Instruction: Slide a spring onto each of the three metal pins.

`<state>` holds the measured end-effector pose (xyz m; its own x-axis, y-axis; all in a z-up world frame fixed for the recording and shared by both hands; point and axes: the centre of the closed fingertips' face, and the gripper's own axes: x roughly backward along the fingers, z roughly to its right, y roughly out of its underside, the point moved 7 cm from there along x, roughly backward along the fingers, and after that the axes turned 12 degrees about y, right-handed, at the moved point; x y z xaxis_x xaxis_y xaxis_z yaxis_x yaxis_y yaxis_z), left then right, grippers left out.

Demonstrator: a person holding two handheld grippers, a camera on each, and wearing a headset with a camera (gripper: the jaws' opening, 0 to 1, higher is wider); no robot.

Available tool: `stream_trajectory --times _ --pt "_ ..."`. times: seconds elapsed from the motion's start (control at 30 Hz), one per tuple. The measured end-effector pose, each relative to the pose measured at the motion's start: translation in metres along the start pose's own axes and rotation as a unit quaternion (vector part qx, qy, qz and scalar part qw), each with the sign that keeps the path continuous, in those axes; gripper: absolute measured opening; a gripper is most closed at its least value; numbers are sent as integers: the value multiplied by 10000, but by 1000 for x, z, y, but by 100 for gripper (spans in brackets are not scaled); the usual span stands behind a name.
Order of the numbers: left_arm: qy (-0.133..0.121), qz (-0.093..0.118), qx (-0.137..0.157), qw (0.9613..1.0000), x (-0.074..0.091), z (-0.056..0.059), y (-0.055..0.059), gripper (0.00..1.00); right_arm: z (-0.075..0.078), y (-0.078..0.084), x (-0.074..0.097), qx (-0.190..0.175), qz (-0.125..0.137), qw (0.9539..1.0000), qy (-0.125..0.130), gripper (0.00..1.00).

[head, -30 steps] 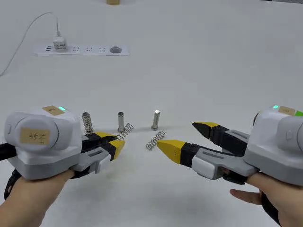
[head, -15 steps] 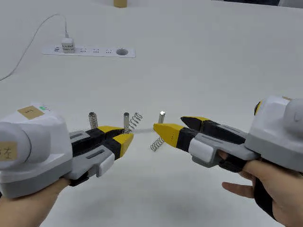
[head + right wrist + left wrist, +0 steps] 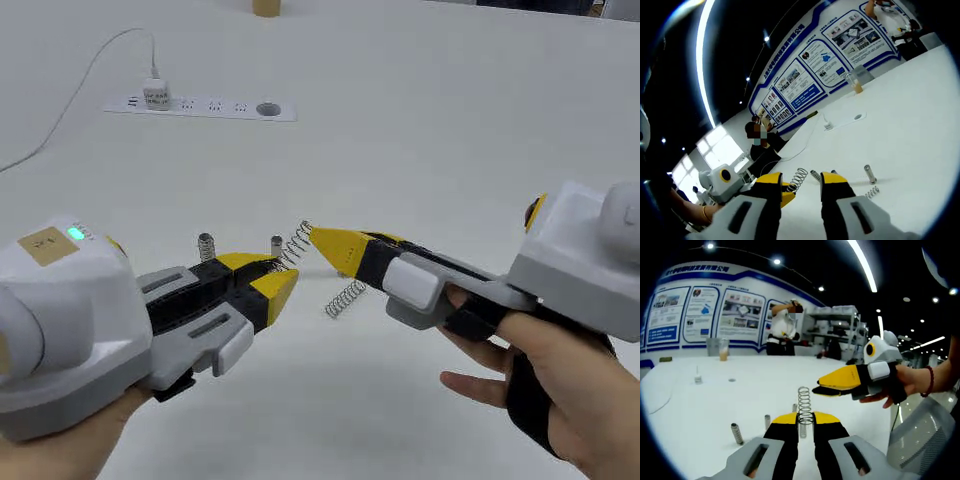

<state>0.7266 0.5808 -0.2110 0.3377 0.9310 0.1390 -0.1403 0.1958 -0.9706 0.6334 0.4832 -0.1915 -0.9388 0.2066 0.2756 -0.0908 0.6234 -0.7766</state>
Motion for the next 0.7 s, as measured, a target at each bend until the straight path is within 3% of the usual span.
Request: stream_trajectory --times 0.27,0.7 --pt "24 230 -128 9997 3 4 -8 10 -8 -1 -6 -336 -20 9993 -174 25" --pt "45 426 -160 9990 7 8 -15 10 -16 -2 -13 -926 -33 9950 -362 14"
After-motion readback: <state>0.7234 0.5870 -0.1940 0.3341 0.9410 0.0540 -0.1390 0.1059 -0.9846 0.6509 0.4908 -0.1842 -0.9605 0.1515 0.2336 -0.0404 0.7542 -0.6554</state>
